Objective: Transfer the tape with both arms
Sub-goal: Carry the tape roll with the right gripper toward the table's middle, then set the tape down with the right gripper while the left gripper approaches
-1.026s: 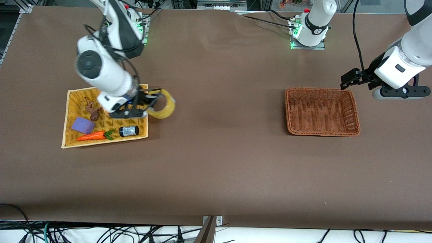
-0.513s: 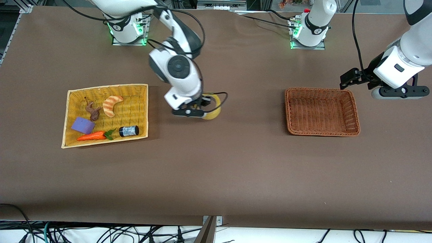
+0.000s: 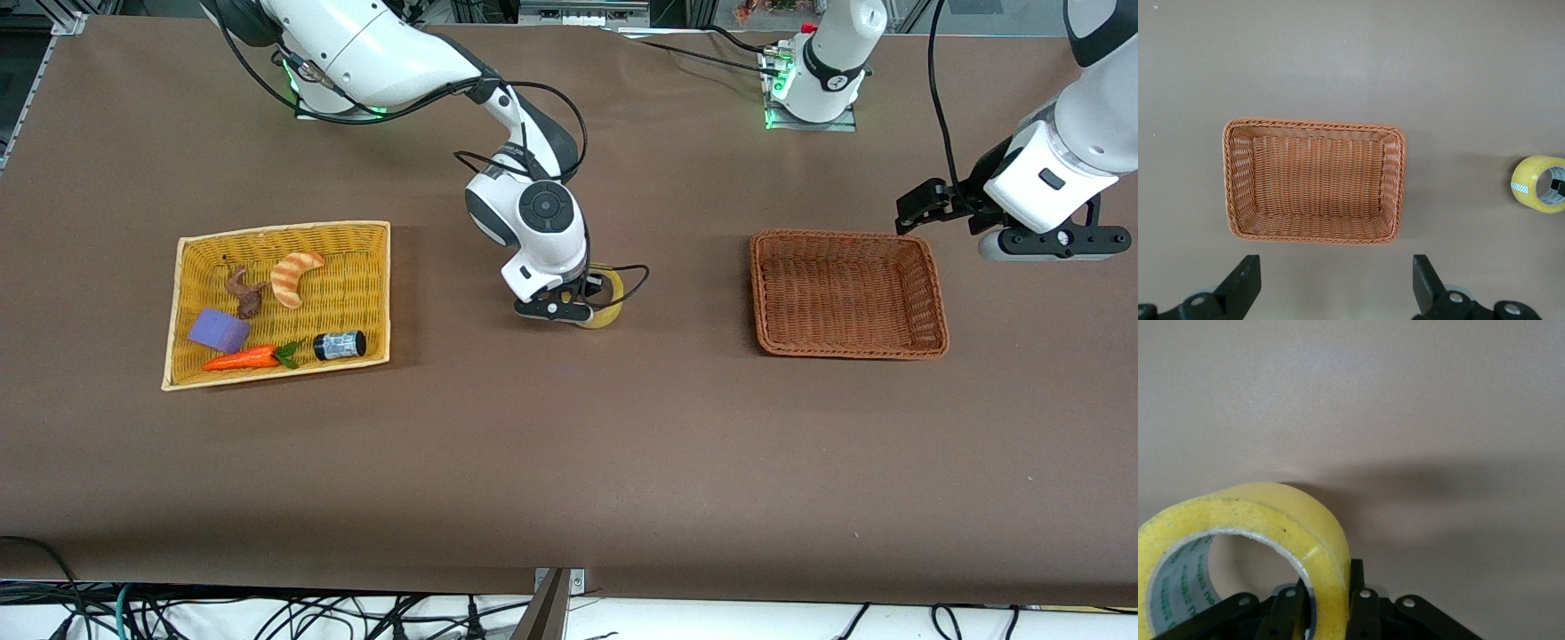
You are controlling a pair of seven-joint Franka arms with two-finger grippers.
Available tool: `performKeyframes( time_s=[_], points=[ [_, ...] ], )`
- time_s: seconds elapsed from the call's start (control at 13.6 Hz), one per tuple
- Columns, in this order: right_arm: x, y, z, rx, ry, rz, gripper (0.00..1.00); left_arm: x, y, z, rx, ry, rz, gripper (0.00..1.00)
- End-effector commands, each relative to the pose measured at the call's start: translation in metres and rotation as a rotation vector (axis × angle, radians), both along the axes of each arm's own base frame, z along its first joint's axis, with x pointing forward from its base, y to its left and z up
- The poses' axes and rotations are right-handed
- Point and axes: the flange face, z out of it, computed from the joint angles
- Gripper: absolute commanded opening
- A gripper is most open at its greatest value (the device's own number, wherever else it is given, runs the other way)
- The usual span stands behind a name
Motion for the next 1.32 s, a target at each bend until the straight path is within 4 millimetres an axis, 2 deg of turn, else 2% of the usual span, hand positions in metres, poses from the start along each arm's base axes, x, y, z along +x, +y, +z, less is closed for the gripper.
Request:
performKeyframes(
  time_s=[0.0, 0.15, 0.37, 0.51, 0.59, 0.66, 0.73, 0.81, 0.95, 1.1, 1.17, 1.25],
  points=[
    [0.002, 0.009, -0.003, 0.004, -0.031, 0.009, 0.03, 0.001, 0.000, -0.002, -0.002, 0.008, 0.005, 1.00],
    [0.000, 0.009, -0.014, -0.004, -0.031, 0.017, 0.03, 0.011, -0.005, -0.025, -0.026, 0.047, 0.009, 1.00],
    [-0.001, 0.009, -0.026, -0.005, -0.034, 0.026, 0.03, 0.009, -0.008, -0.027, -0.015, 0.050, -0.006, 1.00],
    [-0.003, 0.010, -0.030, -0.009, -0.029, 0.030, 0.04, 0.011, -0.008, -0.045, -0.012, 0.085, -0.006, 1.00],
    [-0.003, 0.010, -0.029, -0.008, -0.031, 0.030, 0.12, 0.012, -0.009, -0.050, -0.012, 0.095, -0.012, 1.00],
    [-0.001, 0.009, -0.028, -0.007, -0.033, 0.026, 0.45, 0.012, -0.008, -0.051, -0.012, 0.097, -0.013, 1.00],
    [0.001, 0.009, -0.022, -0.003, -0.040, 0.029, 0.83, 0.012, -0.008, -0.054, -0.011, 0.105, -0.012, 1.00],
    [0.001, 0.011, -0.012, -0.002, -0.048, 0.039, 1.00, 0.012, -0.008, -0.057, -0.010, 0.116, -0.011, 1.00],
    [0.003, 0.013, 0.029, -0.002, -0.072, 0.043, 1.00, 0.013, -0.010, -0.058, -0.026, 0.121, -0.008, 1.00],
    [0.015, 0.008, 0.090, -0.017, -0.090, 0.032, 1.00, 0.012, -0.016, -0.059, -0.059, 0.128, 0.001, 1.00],
    [0.022, 0.000, 0.108, -0.037, -0.091, 0.034, 1.00, 0.014, -0.025, -0.066, -0.073, 0.141, -0.007, 1.00],
    [0.034, -0.017, 0.137, -0.049, -0.105, 0.068, 1.00, 0.014, -0.044, -0.074, -0.088, 0.153, -0.023, 1.00]
  ],
)
